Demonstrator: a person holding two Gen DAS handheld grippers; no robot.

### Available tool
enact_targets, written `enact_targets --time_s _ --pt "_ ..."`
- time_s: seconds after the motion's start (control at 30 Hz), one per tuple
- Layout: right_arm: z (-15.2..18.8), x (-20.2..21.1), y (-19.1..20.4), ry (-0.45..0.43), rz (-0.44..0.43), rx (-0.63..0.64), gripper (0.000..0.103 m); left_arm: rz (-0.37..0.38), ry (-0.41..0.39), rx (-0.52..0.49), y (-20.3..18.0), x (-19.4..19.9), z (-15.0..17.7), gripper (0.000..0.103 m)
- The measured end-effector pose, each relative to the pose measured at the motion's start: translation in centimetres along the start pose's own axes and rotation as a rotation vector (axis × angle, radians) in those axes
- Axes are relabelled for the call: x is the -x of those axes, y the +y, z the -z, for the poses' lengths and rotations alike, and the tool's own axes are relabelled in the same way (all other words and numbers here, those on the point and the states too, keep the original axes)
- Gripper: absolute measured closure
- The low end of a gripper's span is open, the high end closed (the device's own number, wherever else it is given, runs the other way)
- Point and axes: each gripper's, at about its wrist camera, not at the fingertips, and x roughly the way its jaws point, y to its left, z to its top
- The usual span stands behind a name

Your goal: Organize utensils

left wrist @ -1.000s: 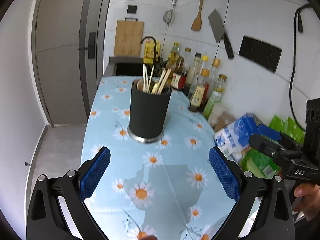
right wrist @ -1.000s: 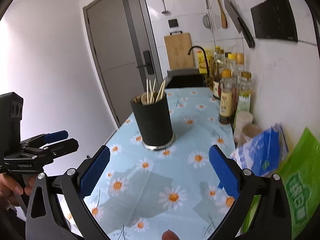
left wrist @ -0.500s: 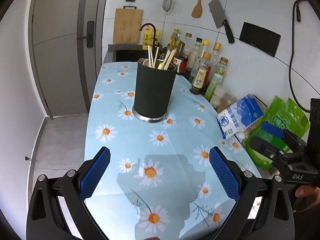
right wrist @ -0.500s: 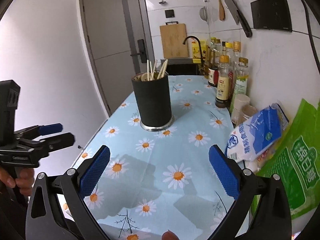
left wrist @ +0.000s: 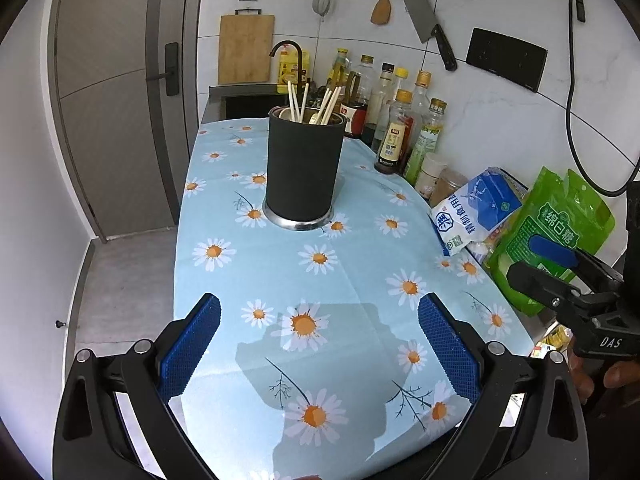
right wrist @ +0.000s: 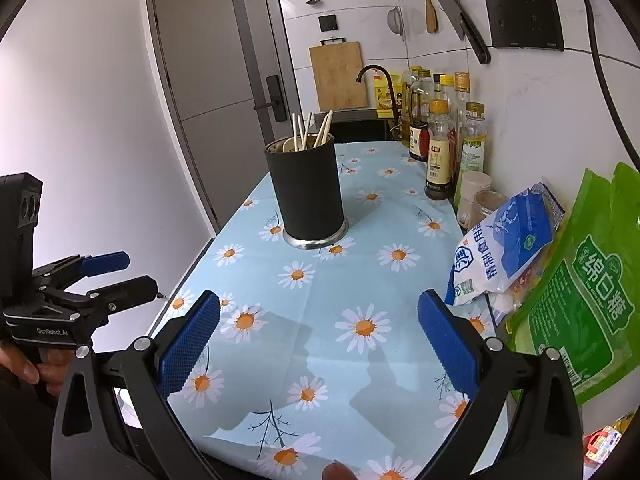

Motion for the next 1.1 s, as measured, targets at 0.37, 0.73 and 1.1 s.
enact_targets --time_s 0.37,0.73,1.1 --pt "0.6 -0.3 0.5 0.017 -0.004 0.008 0.005 0.013 0.013 0.008 0.2 0.0 0.3 0.007" --pt "0.3 -0.4 0.7 0.018 -0.002 0.016 0.005 0.012 0.024 0.002 0.2 -0.3 0.2 0.007" --pt "0.1 -1.1 0.6 0.028 -0.003 0.01 0.005 0.026 0.029 0.02 0.7 -0.8 0.1 0.007"
